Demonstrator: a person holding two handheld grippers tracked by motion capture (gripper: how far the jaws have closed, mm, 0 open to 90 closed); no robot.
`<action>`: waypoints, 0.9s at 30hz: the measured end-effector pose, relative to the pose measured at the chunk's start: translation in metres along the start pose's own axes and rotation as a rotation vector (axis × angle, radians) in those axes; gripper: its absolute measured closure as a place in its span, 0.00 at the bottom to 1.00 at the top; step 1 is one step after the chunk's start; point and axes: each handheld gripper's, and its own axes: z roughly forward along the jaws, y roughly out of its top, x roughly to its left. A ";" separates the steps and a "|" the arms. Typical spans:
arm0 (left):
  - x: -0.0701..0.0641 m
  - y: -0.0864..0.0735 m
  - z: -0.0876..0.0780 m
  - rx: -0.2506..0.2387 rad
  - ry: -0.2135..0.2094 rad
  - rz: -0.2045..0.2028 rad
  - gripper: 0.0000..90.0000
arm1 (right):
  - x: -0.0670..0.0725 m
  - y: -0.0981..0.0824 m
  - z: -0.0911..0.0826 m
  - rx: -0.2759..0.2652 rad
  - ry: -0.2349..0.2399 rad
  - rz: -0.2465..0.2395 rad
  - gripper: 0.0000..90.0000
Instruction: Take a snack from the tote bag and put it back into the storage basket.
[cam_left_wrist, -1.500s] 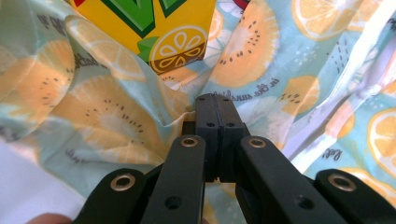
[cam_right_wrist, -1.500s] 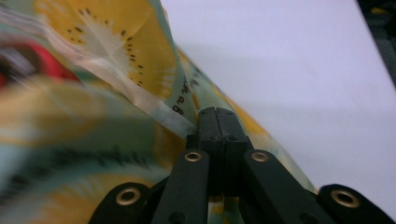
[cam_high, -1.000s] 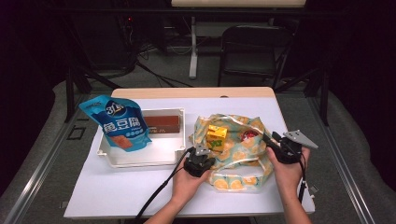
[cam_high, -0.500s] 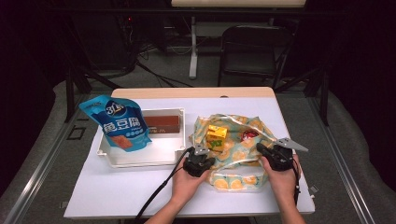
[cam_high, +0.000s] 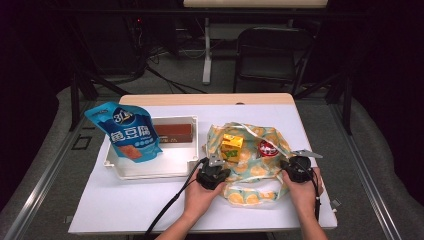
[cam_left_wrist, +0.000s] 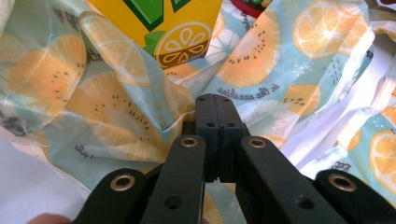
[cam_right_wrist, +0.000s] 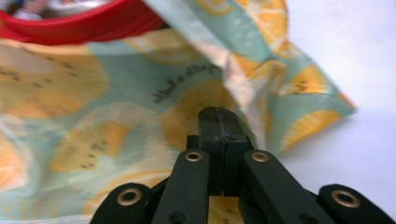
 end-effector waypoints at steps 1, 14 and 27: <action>0.000 0.000 0.000 0.000 0.000 0.000 1.00 | -0.001 0.000 0.000 -0.002 -0.014 0.000 1.00; 0.000 0.000 0.000 0.004 0.004 0.006 1.00 | 0.037 0.020 -0.061 -0.372 0.182 -0.109 0.91; 0.000 0.000 0.000 0.000 -0.005 -0.005 1.00 | 0.053 0.007 -0.006 -0.166 0.194 -0.195 1.00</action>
